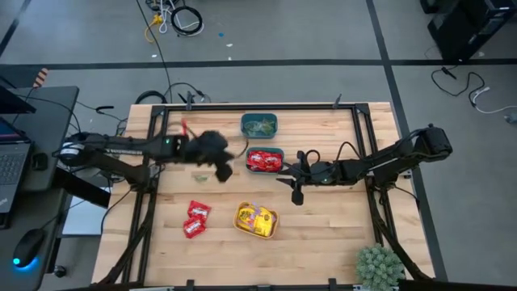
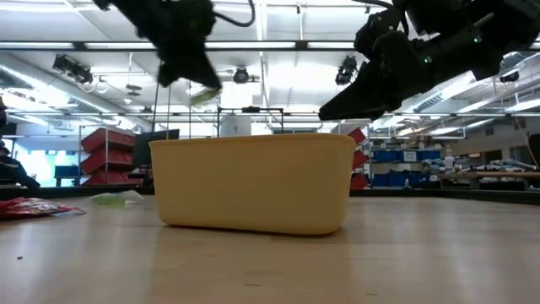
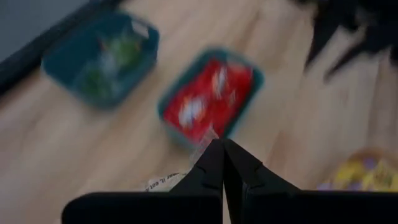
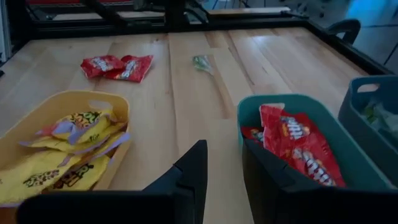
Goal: Sort candy
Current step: Put the green gummy into the blue bin
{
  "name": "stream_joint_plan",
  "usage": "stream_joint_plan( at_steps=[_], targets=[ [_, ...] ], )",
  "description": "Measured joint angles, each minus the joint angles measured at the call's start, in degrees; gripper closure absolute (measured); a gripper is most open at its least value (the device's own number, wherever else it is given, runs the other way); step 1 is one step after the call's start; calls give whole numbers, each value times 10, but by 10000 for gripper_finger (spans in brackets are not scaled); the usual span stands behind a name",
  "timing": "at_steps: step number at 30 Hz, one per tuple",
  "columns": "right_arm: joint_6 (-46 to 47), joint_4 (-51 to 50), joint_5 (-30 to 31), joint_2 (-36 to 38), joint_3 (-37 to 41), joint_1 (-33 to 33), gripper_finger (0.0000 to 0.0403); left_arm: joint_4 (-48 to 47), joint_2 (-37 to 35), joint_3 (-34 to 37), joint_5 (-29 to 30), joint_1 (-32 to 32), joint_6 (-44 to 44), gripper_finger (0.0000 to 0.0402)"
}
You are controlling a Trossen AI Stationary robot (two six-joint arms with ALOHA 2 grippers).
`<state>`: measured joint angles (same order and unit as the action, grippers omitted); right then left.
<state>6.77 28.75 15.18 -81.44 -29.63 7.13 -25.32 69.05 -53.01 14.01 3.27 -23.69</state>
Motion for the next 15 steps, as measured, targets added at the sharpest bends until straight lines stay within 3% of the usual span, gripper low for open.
stream_joint_plan(
  at_steps=[7, 15],
  targets=[
    [-5, 1, 2, 18, 0, -8, 315, 123, 82, -17, -132, 155, 88, 401],
    [-5, -1, 4, 20, 0, -30, 315, 167, 266, -126, -221, 249, 160, 401]
  ],
)
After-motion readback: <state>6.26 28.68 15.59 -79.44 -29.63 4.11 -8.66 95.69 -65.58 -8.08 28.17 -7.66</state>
